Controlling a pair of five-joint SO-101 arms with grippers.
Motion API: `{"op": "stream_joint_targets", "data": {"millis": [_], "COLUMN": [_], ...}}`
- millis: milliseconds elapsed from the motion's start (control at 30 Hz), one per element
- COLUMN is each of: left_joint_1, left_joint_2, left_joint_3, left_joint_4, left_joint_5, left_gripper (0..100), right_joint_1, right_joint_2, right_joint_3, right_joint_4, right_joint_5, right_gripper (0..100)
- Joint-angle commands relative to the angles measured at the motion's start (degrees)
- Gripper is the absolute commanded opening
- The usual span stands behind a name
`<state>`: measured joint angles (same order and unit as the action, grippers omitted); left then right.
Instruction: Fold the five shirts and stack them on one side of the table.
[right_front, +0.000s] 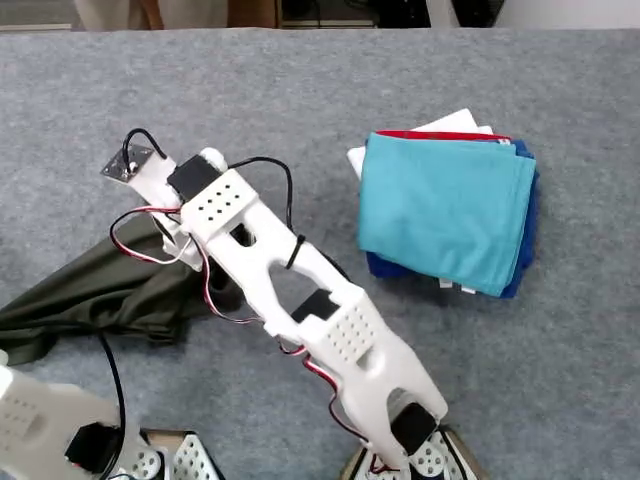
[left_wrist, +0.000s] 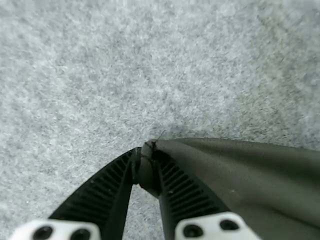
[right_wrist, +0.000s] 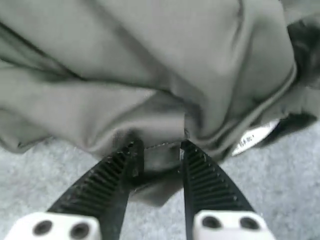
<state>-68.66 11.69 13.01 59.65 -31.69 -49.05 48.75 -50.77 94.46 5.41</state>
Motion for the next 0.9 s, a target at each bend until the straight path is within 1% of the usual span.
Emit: {"op": "stream_joint_targets", "data": {"millis": [0, 167, 367, 500, 700, 767, 867], "left_joint_1": [0.00, 0.00, 0.00, 0.00, -0.09, -0.09, -0.09], "left_joint_2": [-0.40, -0.40, -0.40, -0.40, -0.40, -0.75, -0.84], "left_joint_3": [-2.29, -2.29, -2.20, -2.20, -2.20, -1.58, -0.97], "left_joint_4": [-0.44, -0.35, -0.35, -0.35, -0.35, -0.35, -0.35], "left_joint_5": [0.26, 0.26, 0.26, 0.26, 0.26, 0.26, 0.26], "left_gripper": [2, 2, 2, 2, 2, 2, 2], "right_joint_1": [2.51, 3.03, 2.95, 2.95, 2.95, 2.95, 3.03], "right_joint_2": [2.15, 6.99, 12.53, 15.52, 16.13, 16.13, 16.04], "right_joint_3": [-5.76, -13.49, -20.44, -22.20, -22.37, -22.55, -22.64], "right_joint_4": [-0.53, 2.11, 5.27, 6.77, 6.77, 6.77, 6.77], "right_joint_5": [1.23, 3.08, 2.99, 2.90, 2.81, 2.81, 3.16], "right_gripper": [12.7, 12.7, 12.8, 12.7, 12.2, 9.8, 1.6]}}
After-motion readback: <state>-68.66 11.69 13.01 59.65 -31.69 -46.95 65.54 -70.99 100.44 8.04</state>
